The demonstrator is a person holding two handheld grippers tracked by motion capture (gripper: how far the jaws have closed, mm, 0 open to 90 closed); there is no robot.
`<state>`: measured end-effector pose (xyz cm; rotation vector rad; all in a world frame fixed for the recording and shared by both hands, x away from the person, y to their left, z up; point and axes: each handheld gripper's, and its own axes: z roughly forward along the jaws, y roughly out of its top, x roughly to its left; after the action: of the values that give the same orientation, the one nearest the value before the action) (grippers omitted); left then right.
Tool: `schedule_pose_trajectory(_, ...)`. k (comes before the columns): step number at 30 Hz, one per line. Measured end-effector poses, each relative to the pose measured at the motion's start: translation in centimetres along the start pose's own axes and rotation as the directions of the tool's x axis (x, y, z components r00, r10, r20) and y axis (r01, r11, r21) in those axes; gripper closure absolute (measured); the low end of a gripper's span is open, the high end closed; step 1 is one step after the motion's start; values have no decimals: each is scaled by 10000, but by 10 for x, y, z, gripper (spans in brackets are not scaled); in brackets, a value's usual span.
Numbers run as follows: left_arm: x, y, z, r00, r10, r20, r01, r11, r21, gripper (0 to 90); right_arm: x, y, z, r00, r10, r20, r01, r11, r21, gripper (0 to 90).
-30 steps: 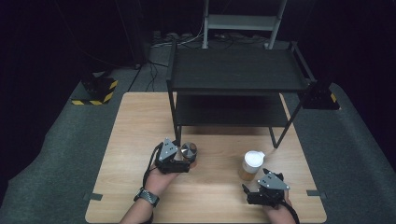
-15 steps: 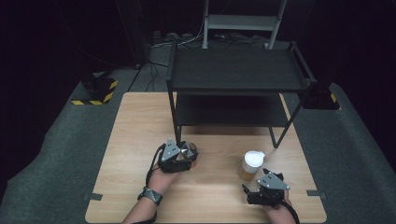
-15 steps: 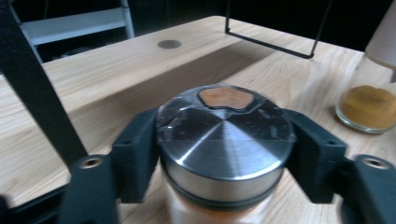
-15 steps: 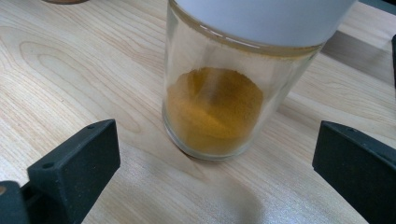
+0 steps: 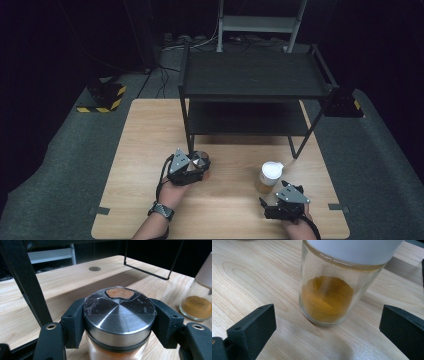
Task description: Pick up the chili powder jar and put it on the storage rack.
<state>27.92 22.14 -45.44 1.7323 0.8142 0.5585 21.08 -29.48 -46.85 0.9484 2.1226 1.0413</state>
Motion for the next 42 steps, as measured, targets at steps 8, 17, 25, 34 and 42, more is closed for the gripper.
schedule_pose_trajectory(8,-7,17,-16,9999,149,42,-148,9992,-378,349,0,0,0,10000,31,11,-31,10000,-16,0)
schedule_pose_trajectory(17,-14,35,-33,9995,304,47,-299,9957,-871,349,0,-1,0,10000,45,17,-45,10000,-43,0)
schedule_pose_trajectory(25,-18,58,-47,9983,587,-19,-584,9888,-1374,349,0,-1,0,10000,79,10,-79,10000,-39,0)
schedule_pose_trajectory(34,-20,74,-57,9967,804,-119,-812,9824,-1683,349,0,-1,0,10000,51,7,-51,10000,-39,0)
schedule_pose_trajectory(42,-19,96,-69,9959,900,-108,-901,9710,-2216,349,-1,-1,0,9999,124,-4,-124,9999,-57,0)
